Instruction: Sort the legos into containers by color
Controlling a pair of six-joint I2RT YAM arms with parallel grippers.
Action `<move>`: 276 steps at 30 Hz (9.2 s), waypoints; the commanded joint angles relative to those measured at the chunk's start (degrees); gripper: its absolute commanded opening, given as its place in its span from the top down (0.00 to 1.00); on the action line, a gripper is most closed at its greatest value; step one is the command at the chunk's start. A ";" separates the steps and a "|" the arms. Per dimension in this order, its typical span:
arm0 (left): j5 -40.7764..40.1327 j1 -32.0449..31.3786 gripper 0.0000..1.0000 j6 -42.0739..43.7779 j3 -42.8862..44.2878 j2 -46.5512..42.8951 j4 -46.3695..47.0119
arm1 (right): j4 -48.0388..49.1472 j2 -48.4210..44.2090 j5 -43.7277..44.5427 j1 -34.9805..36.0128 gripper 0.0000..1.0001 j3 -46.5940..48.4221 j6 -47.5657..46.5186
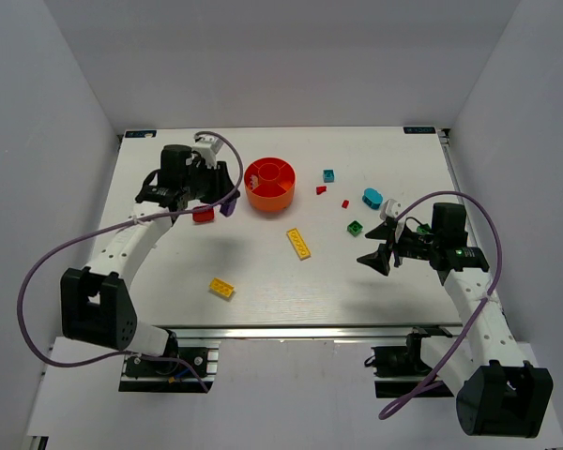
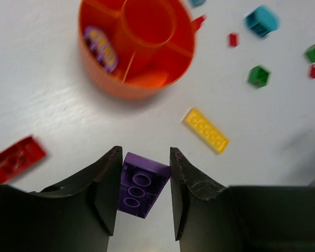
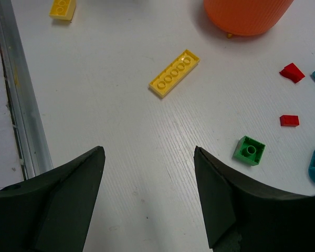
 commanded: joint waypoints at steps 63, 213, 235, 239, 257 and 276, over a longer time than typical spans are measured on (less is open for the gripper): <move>40.48 8.03 0.32 -26.37 20.15 41.69 53.81 | 1.67 4.22 1.73 -0.09 0.26 0.53 0.12; -0.82 9.08 0.17 -34.98 -27.22 -35.74 -20.55 | 67.49 74.52 13.16 27.68 1.00 63.54 48.02; -0.03 9.08 0.17 -36.39 -28.62 -36.89 -20.20 | 73.92 79.98 12.63 26.89 0.88 61.61 52.41; 0.41 9.08 0.17 -36.65 -29.33 -36.98 -20.19 | 73.13 79.98 12.54 26.97 0.75 61.35 51.62; 1.02 8.56 0.21 -37.80 -32.48 -36.19 -19.58 | 69.35 78.32 13.86 26.54 0.37 61.70 49.07; -4.78 5.40 0.19 -45.08 -29.68 -25.56 -22.40 | 35.69 35.44 -0.11 21.79 0.31 32.71 47.49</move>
